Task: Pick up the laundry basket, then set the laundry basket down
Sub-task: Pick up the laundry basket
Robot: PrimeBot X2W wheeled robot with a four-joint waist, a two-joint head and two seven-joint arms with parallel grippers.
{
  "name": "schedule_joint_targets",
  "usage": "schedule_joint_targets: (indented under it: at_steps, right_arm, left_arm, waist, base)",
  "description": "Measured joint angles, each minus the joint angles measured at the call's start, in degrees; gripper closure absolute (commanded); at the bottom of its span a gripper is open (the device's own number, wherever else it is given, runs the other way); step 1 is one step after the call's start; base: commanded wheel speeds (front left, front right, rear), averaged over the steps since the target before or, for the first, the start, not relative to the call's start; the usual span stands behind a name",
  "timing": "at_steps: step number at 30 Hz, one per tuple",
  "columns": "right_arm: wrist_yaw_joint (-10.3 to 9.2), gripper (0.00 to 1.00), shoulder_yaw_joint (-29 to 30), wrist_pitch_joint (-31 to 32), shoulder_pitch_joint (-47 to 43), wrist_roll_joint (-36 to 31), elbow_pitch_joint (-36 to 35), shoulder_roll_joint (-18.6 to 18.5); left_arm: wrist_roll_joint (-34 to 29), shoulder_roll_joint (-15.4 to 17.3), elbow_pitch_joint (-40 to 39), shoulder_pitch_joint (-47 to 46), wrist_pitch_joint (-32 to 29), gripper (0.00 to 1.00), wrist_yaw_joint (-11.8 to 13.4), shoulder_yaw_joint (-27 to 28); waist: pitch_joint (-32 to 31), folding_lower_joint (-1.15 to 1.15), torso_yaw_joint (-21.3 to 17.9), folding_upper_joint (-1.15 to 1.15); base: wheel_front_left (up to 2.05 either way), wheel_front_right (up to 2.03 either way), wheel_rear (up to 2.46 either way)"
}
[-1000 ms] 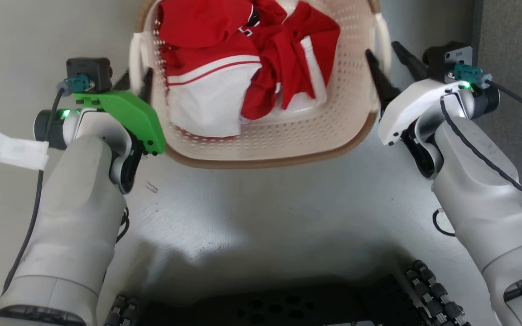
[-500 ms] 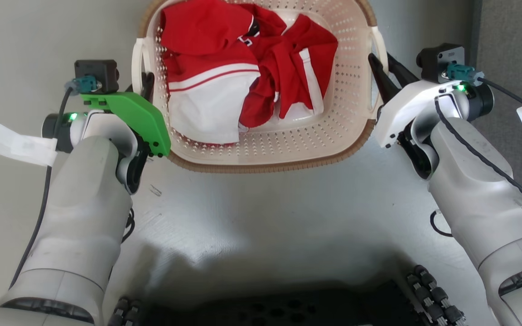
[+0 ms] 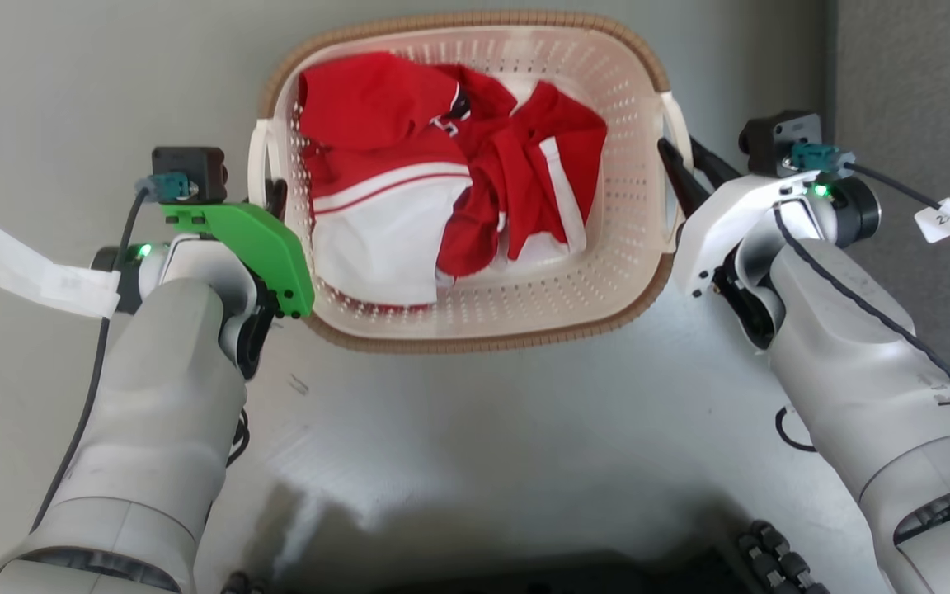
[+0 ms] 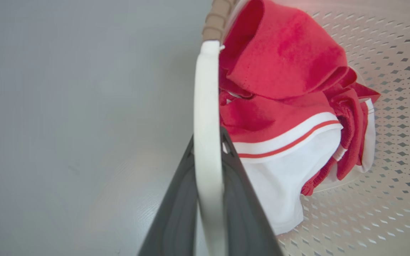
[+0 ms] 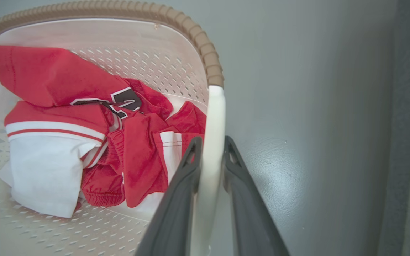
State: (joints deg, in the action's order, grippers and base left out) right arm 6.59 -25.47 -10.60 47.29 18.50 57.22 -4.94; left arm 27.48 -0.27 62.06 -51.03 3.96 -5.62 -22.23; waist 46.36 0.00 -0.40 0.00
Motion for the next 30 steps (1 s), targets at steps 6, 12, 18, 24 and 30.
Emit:
schedule_joint_targets:
  at_steps: [6, 12, 18, 24, 30]
  right_arm:
    - [0.48, 1.0, -0.7, 0.1, -1.1, 1.2, 2.5, 0.7]
    - [0.94, 1.0, -1.2, 1.3, -3.3, 2.3, 5.0, 1.4]
    - [0.98, 1.0, -1.5, 3.4, -4.8, 3.3, 7.4, 2.2]
    - [1.13, 1.0, -1.9, 4.9, -6.6, 4.4, 9.0, 2.7]
    - [1.13, 1.0, -2.9, 6.6, -8.5, 6.1, 9.6, 3.1]
  left_arm:
    - [1.3, -0.3, 2.4, 1.1, -1.4, 1.0, -0.5, -0.2]
    - [4.3, -0.7, 4.2, 3.6, -4.4, 1.0, -1.2, -0.6]
    - [7.1, -0.8, 5.5, 6.0, -7.7, 1.0, -1.4, -1.3]
    - [9.2, -0.8, 6.0, 7.9, -10.6, 1.0, -1.5, -2.1]
    - [10.9, -0.8, 6.5, 9.8, -12.6, 1.0, -1.5, -2.3]
  waist:
    - [-4.0, 0.0, 0.0, 0.0]
    - [-8.5, 0.0, 0.0, 0.0]
    - [-13.2, 0.0, 0.1, 0.0]
    - [-18.1, 0.0, 0.0, 0.0]
    - [-23.0, 0.0, 0.1, 0.0]
  base:
    - [0.0, 0.0, 0.0]
    - [0.0, 0.0, 0.0]
    - [0.0, 0.0, 0.0]
    - [0.0, 0.0, 0.0]
    - [0.0, 0.0, 0.0]
